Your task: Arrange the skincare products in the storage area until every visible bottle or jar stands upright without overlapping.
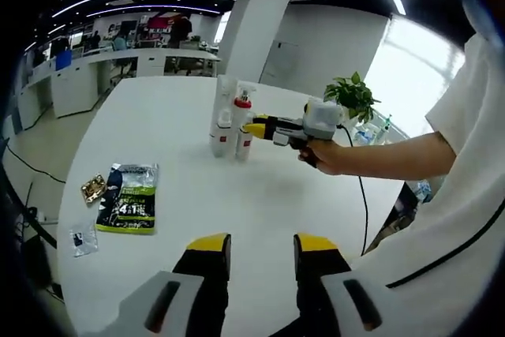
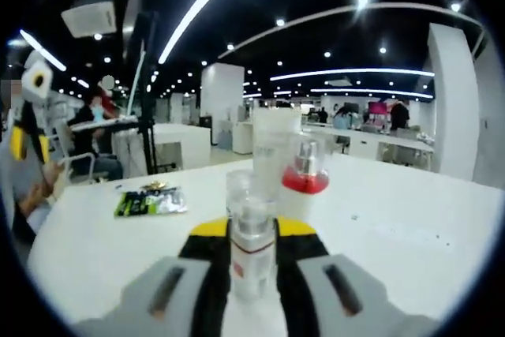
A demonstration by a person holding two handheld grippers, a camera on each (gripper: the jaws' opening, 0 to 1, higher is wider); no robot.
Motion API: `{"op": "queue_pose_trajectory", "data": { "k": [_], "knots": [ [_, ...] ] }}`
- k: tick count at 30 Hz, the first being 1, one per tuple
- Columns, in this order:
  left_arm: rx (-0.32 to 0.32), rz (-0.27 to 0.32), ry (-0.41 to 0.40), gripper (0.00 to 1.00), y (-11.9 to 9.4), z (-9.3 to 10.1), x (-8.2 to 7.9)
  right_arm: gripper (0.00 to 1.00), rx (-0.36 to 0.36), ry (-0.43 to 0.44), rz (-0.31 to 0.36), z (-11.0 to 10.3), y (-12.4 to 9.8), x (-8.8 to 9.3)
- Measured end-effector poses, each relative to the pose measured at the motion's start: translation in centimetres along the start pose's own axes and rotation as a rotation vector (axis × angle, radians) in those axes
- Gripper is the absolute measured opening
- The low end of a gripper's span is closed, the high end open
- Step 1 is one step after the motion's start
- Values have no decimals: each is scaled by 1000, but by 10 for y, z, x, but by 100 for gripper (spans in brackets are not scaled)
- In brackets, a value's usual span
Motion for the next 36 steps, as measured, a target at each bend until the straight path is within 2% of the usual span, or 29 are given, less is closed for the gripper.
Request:
{"op": "queue_pose_trajectory", "data": {
  "k": [5, 6, 7, 8, 12, 14, 16, 18, 21, 24, 28, 36],
  "knots": [
    [3, -9, -5, 32, 3, 0, 0, 18, 0, 2, 3, 1, -3, 3],
    [4, -9, -8, 32, 4, 1, 0, 16, -5, -1, -6, 1, -4, 4],
    [8, -6, -10, 32, 5, 1, -2, 16, -15, -19, -52, 0, -7, 13],
    [9, -5, -10, 32, 5, 1, -2, 16, -16, -19, -58, -1, -7, 14],
    [7, 11, -20, 32, 9, 1, -7, 17, -10, -5, -42, 0, -9, 12],
    [7, 11, -20, 32, 10, 1, -7, 17, -11, 7, -89, 0, -11, 20],
    [8, 5, -20, 32, 11, 1, -5, 20, -8, 10, -109, 1, -13, 25],
    [10, -1, -16, 32, 10, 1, -3, 25, 8, 54, -134, 1, -16, 32],
    [10, 0, -21, 32, 11, 2, -3, 26, 31, 77, -181, 3, -18, 42],
    [11, -2, -19, 32, 11, 1, -3, 28, 69, 165, -215, 4, -18, 51],
    [14, -1, -23, 32, 12, 2, -3, 34, 95, 167, -253, 7, -17, 58],
    [22, -11, -20, 32, 13, 1, -2, 35, 155, 180, -240, 21, -17, 57]
  ]
}}
Point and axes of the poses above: the point that each gripper's makers call its tool centre point, and the gripper's own axes: y roughly forward along the fingers, z roughly to its right, x roughly out of its underside, the point moved 1 cm from there along -y, roughly backward along the fingers, and after that the axes turned 14 degrees about z, right-handed, at the moved point
